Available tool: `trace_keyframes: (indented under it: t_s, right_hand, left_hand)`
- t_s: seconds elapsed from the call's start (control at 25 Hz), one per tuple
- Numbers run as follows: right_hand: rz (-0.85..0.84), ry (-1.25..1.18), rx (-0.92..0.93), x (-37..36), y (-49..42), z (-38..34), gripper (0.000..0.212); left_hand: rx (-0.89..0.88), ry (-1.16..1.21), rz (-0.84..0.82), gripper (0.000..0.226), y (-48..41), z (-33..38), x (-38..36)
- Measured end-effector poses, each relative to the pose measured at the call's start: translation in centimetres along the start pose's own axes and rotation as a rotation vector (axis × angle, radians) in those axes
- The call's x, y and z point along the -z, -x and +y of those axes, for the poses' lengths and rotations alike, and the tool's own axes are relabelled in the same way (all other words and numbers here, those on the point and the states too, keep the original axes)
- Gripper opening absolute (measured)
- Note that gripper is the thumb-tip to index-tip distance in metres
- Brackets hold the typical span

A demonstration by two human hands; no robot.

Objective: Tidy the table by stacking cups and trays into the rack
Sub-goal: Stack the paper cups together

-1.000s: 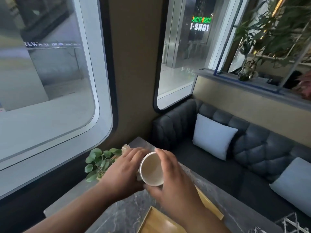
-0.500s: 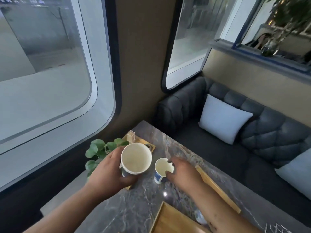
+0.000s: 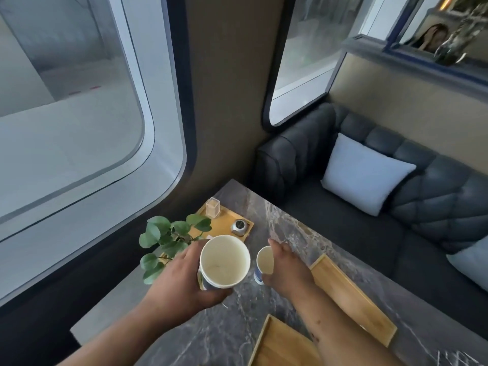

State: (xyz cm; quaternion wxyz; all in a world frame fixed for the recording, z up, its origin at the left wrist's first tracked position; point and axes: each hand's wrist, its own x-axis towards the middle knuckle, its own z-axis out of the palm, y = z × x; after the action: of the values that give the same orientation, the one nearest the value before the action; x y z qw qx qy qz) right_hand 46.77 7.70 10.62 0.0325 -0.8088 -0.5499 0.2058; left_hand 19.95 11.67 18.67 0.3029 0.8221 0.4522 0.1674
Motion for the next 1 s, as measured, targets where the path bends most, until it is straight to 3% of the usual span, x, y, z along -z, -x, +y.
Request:
trace_keyframes:
  t_s: [0.12, 0.28, 0.64, 0.88, 1.0]
  right_hand:
    - [0.077, -0.069, 0.016, 2.3, 1.7, 0.3, 0.096]
    - [0.319, -0.150, 0.089, 8.0, 6.2, 1.1, 0.094]
    - [0.824, -0.243, 0.289, 22.3, 24.6, 4.0, 0.086]
    - [0.866, -0.218, 0.383, 25.4, 36.4, 7.3, 0.088]
    - [0.837, -0.166, 0.389, 25.2, 40.3, 9.9, 0.088]
  left_hand:
    - [-0.033, -0.006, -0.020, 0.084, -0.6, 0.9, -0.1]
    - [-0.063, -0.004, -0.038, 0.085, -1.6, 3.1, -1.0]
    - [-0.119, -0.083, 0.049, 0.084, -2.5, 12.7, -2.5]
    - [-0.229, -0.075, 0.113, 0.078, 0.1, 22.9, -2.7]
    - [-0.381, -0.100, 0.140, 0.082, 3.0, 29.5, -3.3]
